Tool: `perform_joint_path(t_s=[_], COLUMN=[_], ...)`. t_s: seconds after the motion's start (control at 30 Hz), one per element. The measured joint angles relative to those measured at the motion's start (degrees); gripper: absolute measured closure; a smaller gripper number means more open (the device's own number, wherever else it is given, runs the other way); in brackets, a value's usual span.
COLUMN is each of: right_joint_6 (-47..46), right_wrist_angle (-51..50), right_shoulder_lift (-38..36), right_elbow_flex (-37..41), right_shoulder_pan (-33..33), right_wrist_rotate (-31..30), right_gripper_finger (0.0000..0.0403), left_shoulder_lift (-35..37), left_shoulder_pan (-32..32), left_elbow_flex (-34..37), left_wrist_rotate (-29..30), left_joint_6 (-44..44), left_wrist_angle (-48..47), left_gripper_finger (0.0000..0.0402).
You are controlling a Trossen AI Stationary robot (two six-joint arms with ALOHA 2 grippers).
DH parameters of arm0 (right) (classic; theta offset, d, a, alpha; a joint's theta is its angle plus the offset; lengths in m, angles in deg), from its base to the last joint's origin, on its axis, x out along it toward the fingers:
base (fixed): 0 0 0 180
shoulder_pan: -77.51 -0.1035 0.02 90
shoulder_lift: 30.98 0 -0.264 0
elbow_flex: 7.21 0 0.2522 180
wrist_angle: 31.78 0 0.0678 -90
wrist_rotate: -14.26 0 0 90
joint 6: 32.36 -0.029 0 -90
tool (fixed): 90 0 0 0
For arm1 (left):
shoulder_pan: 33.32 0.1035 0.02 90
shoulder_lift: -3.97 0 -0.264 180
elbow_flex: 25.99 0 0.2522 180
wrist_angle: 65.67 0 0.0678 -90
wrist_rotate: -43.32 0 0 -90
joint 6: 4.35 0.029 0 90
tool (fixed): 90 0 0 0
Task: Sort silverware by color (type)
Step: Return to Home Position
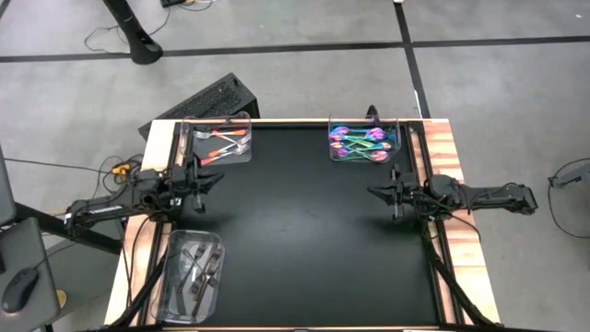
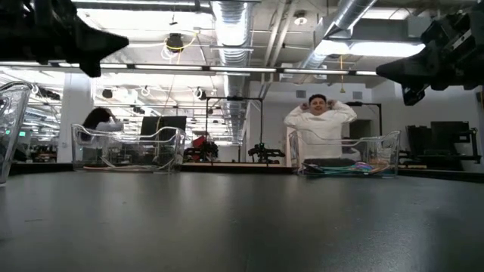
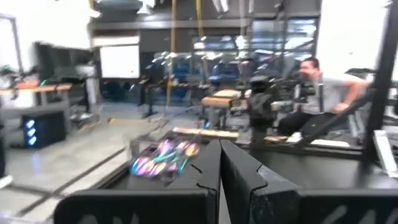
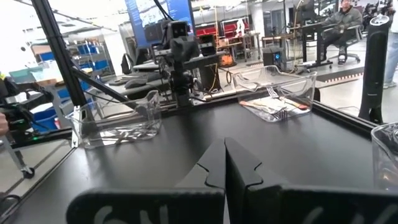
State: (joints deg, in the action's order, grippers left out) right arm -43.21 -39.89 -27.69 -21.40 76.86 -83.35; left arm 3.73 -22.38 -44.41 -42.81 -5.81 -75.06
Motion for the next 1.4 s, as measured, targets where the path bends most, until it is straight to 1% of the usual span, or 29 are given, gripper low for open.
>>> perform_joint_path(t_s=[0.1, 0.17, 0.27, 0.37, 0.6, 0.7, 0.8, 0.87, 0.97, 1.07, 1.17, 1.27, 1.4], right_joint_6=[1.4, 1.7, 1.4, 0.9, 0.9, 3.0, 3.8, 3.8, 5.2, 5.4, 5.6, 5.7, 4.1], right_wrist_angle=[0.0, 0.0, -0.1, -0.1, -1.4, -1.1, -2.0, -2.6, -4.9, -5.8, -3.8, -3.1, -3.1], right_shoulder_lift=[0.0, 0.0, 0.0, 0.0, 0.0, -0.5, -3.0, -3.2, -3.2, -3.2, -3.2, -3.2, -3.2], right_elbow_flex=[0.0, 0.0, 0.0, 0.0, 0.1, 0.1, 0.1, -0.1, -0.7, -0.9, -0.4, 0.1, 0.1], right_shoulder_pan=[0.0, 0.0, -0.2, -1.1, -5.3, -6.8, -7.1, -7.1, -6.4, -4.2, -1.5, 0.9, 3.0], right_wrist_rotate=[0.0, 0.0, 0.0, 0.1, 0.1, -1.8, -2.8, -2.8, -2.9, -3.5, -2.9, -1.6, -1.5], right_gripper_finger=[0.0391, 0.0391, 0.0391, 0.0391, 0.0391, 0.0391, 0.0391, 0.0391, 0.0391, 0.0391, 0.0391, 0.0391, 0.0391], left_shoulder_lift=[0.1, 0.0, 0.1, -0.3, 0.0, 0.0, 0.0, 0.0, 0.0, 0.0, 0.0, 0.1, 0.0], left_shoulder_pan=[0.0, 0.0, 0.0, 0.0, -0.1, -0.1, 0.0, 0.0, 0.0, 0.0, 0.1, 0.1, 0.1], left_elbow_flex=[-0.4, 1.0, 4.2, 4.1, 4.1, 4.1, 4.1, 4.0, 3.7, 4.1, 4.1, 4.1, 4.2], left_wrist_rotate=[-0.5, -0.5, -0.6, -0.2, -3.6, -1.6, 0.0, 0.1, 0.6, 1.5, 1.4, 1.5, 1.5], left_joint_6=[0.6, 0.6, 0.1, 0.0, 0.3, 1.8, 3.0, 3.9, 4.9, 3.6, 2.9, 2.7, 1.9], left_wrist_angle=[-1.6, -1.9, 0.7, -1.4, -1.7, -2.3, -0.3, 0.5, -0.8, 1.4, -1.2, -0.7, -1.7], left_gripper_finger=[0.0401, 0.0401, 0.0401, 0.0401, 0.0402, 0.0402, 0.0402, 0.0402, 0.0402, 0.0402, 0.0402, 0.0402, 0.0402])
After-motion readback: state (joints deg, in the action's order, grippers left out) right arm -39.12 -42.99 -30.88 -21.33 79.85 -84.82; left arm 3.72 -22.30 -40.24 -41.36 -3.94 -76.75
